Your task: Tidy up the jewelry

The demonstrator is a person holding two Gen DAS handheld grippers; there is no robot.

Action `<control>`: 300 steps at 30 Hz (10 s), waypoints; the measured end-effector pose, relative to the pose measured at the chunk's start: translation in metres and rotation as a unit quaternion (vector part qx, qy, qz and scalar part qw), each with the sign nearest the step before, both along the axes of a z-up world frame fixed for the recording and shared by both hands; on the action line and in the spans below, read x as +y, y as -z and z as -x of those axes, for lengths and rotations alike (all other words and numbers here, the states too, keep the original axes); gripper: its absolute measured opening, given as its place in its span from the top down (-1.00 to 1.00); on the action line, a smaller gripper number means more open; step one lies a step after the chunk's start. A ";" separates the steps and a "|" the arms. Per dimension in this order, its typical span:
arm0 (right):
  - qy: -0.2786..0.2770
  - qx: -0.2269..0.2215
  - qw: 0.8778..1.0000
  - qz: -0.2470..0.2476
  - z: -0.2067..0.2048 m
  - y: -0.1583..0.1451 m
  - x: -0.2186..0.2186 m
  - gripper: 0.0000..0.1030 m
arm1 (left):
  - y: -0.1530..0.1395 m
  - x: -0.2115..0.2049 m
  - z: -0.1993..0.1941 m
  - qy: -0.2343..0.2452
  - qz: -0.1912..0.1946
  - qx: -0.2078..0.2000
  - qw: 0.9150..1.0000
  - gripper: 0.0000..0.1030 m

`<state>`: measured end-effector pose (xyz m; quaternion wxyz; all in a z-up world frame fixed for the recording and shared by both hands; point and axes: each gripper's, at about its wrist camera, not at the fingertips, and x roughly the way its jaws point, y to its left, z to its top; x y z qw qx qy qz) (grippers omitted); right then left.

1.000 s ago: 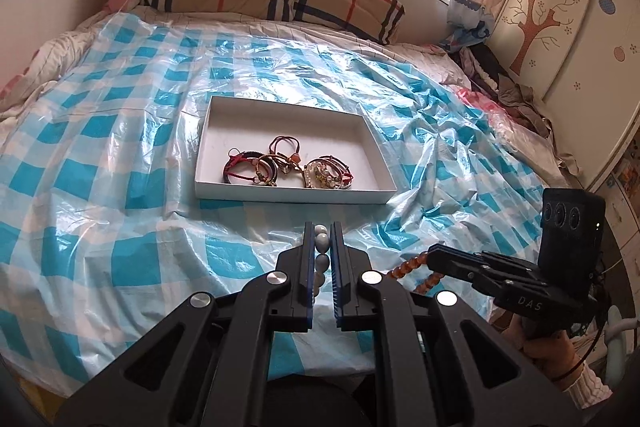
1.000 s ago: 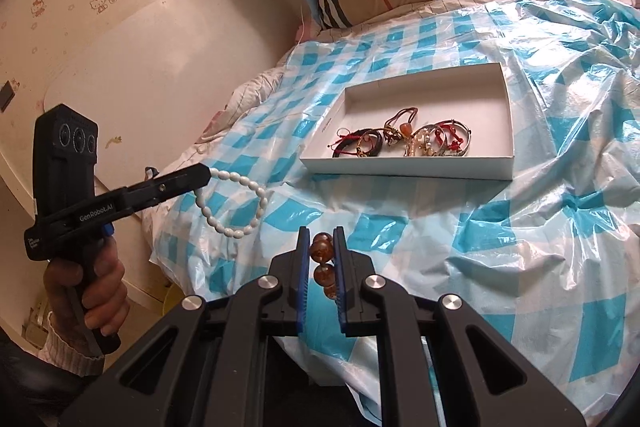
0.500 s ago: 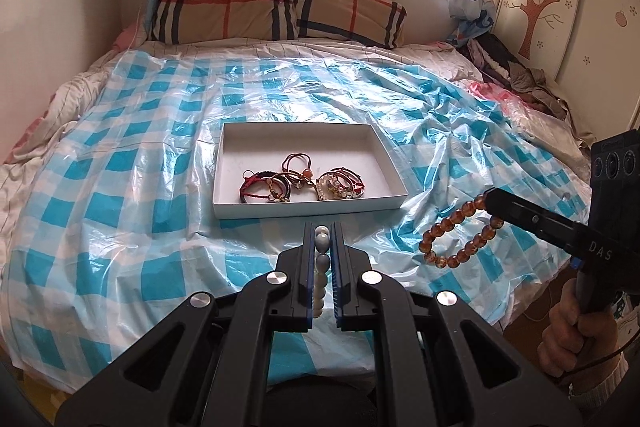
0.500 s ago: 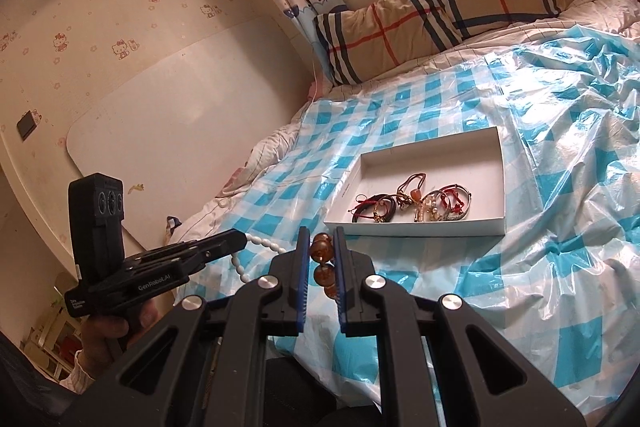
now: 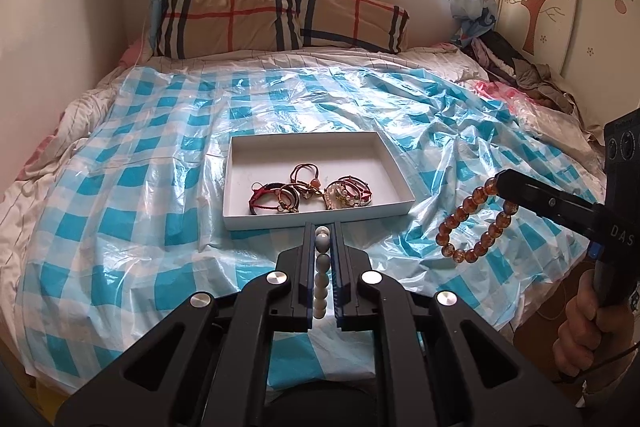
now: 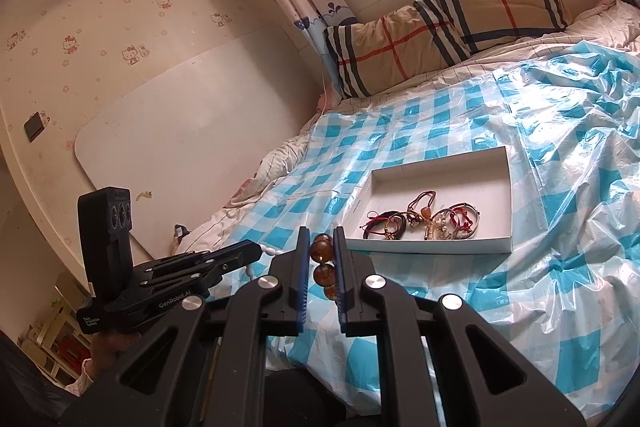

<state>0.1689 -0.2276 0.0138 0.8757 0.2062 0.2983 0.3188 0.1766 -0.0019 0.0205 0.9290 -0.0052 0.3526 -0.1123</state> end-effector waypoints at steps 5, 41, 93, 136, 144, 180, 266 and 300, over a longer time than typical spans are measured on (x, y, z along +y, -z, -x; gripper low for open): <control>-0.001 0.000 1.000 -0.003 -0.001 -0.001 0.002 0.76 | -0.002 -0.001 -0.001 0.000 -0.002 -0.003 1.000 0.87; -0.008 -0.002 1.000 -0.011 -0.008 0.000 0.013 0.76 | -0.003 -0.003 -0.009 -0.001 -0.001 -0.011 1.000 0.87; 0.000 0.019 0.999 -0.028 -0.044 0.028 0.021 0.76 | 0.023 -0.002 -0.055 -0.002 0.009 0.002 1.000 0.87; 0.008 0.025 0.999 -0.035 -0.082 0.047 0.025 0.76 | 0.036 -0.018 -0.087 -0.003 0.015 -0.002 1.000 0.87; 0.010 0.028 0.999 -0.039 -0.098 0.054 0.023 0.76 | 0.042 -0.016 -0.109 0.000 0.018 -0.001 1.000 0.87; 0.071 -0.004 0.986 0.152 -0.038 0.028 0.022 -0.32 | 0.039 0.018 -0.057 -0.077 -0.028 0.026 0.996 -0.45; 0.166 -0.055 0.960 0.217 0.274 -0.013 0.024 -0.86 | -0.028 0.021 0.238 -0.085 -0.039 -0.033 0.995 -0.85; 0.166 -0.054 0.960 0.219 0.274 -0.013 0.026 -0.86 | -0.027 0.020 0.239 -0.084 -0.041 -0.032 0.995 -0.85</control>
